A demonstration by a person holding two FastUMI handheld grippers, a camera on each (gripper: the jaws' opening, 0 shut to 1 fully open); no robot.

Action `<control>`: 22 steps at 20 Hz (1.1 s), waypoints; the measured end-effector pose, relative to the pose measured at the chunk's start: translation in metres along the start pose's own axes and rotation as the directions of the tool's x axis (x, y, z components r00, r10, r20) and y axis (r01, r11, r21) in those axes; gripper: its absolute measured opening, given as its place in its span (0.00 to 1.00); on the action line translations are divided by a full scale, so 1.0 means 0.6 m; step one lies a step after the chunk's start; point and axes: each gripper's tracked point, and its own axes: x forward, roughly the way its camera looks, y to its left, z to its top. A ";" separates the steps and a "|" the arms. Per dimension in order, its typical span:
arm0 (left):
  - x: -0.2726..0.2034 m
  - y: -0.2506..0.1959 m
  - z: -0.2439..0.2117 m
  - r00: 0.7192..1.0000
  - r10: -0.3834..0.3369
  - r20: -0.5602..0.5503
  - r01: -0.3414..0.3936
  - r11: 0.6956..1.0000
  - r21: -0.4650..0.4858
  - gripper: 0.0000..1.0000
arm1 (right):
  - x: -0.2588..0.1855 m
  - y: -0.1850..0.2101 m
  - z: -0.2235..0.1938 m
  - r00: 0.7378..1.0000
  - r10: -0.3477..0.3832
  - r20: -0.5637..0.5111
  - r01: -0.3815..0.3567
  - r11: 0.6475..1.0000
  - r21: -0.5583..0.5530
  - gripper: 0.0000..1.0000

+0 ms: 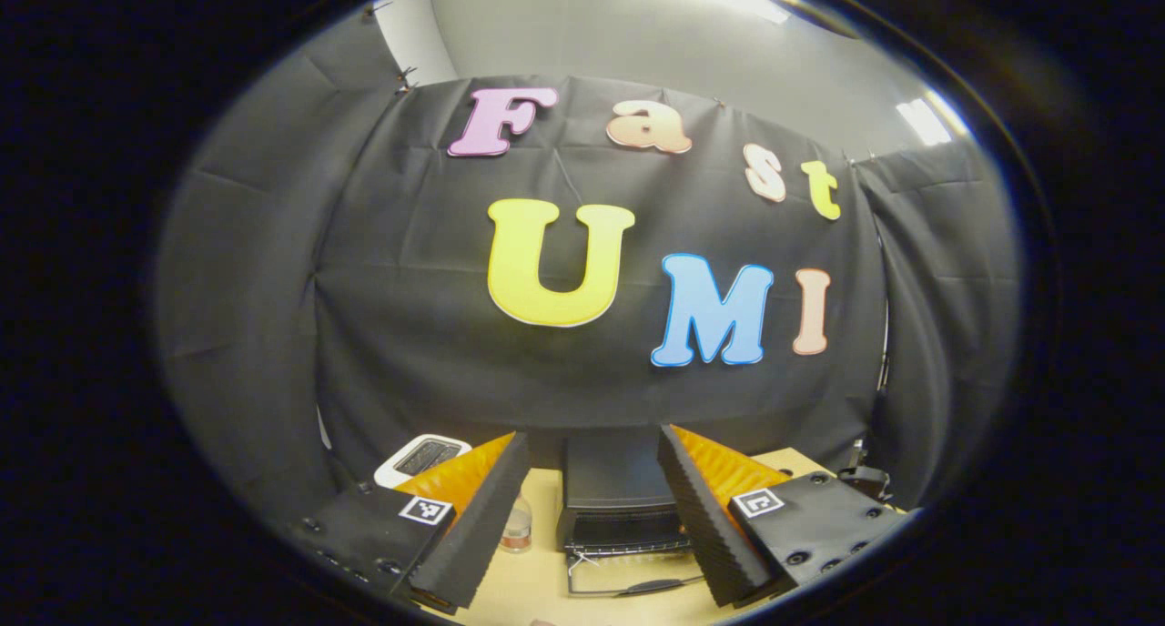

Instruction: Open the electric oven with the left hand, put the food in, and close the electric oven.

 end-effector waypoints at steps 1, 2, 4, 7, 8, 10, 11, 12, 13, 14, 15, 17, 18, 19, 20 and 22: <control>0.002 0.005 -0.005 1.000 -0.002 -0.008 0.002 1.000 -0.003 1.00 | 0.022 -0.006 -0.010 1.000 -0.007 -0.006 0.007 1.000 0.017 0.12; 0.002 0.011 -0.010 1.000 -0.003 -0.020 0.003 1.000 -0.013 1.00 | 0.041 -0.014 -0.017 1.000 -0.015 -0.006 0.015 0.999 0.039 0.12; 0.005 0.027 -0.019 0.999 0.002 -0.033 -0.003 1.000 -0.027 1.00 | 0.079 -0.029 -0.023 0.999 -0.029 0.015 0.028 0.997 0.072 0.12; 0.007 0.054 -0.028 0.999 0.019 -0.051 -0.021 0.999 -0.030 0.96 | 0.119 -0.041 -0.029 0.997 -0.043 0.063 0.037 0.994 0.104 0.12; 0.009 0.060 -0.030 0.998 0.024 -0.055 -0.025 0.999 -0.032 0.96 | 0.132 -0.042 -0.027 0.995 -0.044 0.086 0.034 0.993 0.110 0.12; 0.008 0.073 -0.036 0.997 0.029 -0.066 -0.032 0.999 -0.041 0.97 | 0.155 -0.042 -0.027 0.992 -0.038 0.118 0.026 0.994 0.107 0.12; 0.007 0.076 -0.039 0.997 0.031 -0.069 -0.034 0.998 -0.044 0.97 | 0.166 -0.046 -0.027 0.991 -0.045 0.128 0.031 0.994 0.108 0.12; 0.007 0.080 -0.042 0.997 0.032 -0.072 -0.036 0.998 -0.046 0.96 | 0.175 -0.050 -0.025 0.989 -0.049 0.138 0.034 0.993 0.112 0.12; 0.007 0.083 -0.046 0.996 0.033 -0.077 -0.037 0.998 -0.047 0.97 | 0.182 -0.056 -0.025 0.988 -0.052 0.144 0.036 0.993 0.115 0.12; 0.007 0.086 -0.049 0.996 0.035 -0.080 -0.038 0.998 -0.046 0.96 | 0.189 -0.063 -0.023 0.987 -0.056 0.151 0.038 0.992 0.120 0.12; 0.006 0.088 -0.052 0.996 0.035 -0.083 -0.039 0.998 -0.045 0.96 | 0.194 -0.066 -0.019 0.985 -0.052 0.162 0.031 0.992 0.126 0.12; 0.005 0.095 -0.055 0.995 0.038 -0.089 -0.042 0.998 -0.044 0.97 | 0.199 -0.075 -0.013 0.982 -0.067 0.175 0.044 0.990 0.132 0.12; 0.005 0.095 -0.054 0.995 0.038 -0.090 -0.042 0.998 -0.046 0.97 | 0.196 -0.084 -0.007 0.980 -0.087 0.178 0.066 0.990 0.122 0.14; 0.008 0.095 -0.056 0.995 0.036 -0.090 -0.041 0.998 -0.049 0.96 | 0.201 -0.086 -0.006 0.978 -0.103 0.184 0.083 0.990 0.110 0.15; 0.003 0.095 -0.057 0.996 0.033 -0.087 -0.038 0.998 -0.053 0.96 | 0.190 -0.097 0.000 0.972 -0.141 0.189 0.128 0.988 0.081 0.18; 0.004 0.090 -0.058 0.996 0.025 -0.088 -0.030 0.998 -0.052 0.96 | 0.191 -0.099 0.007 0.964 -0.164 0.209 0.162 0.986 0.026 0.28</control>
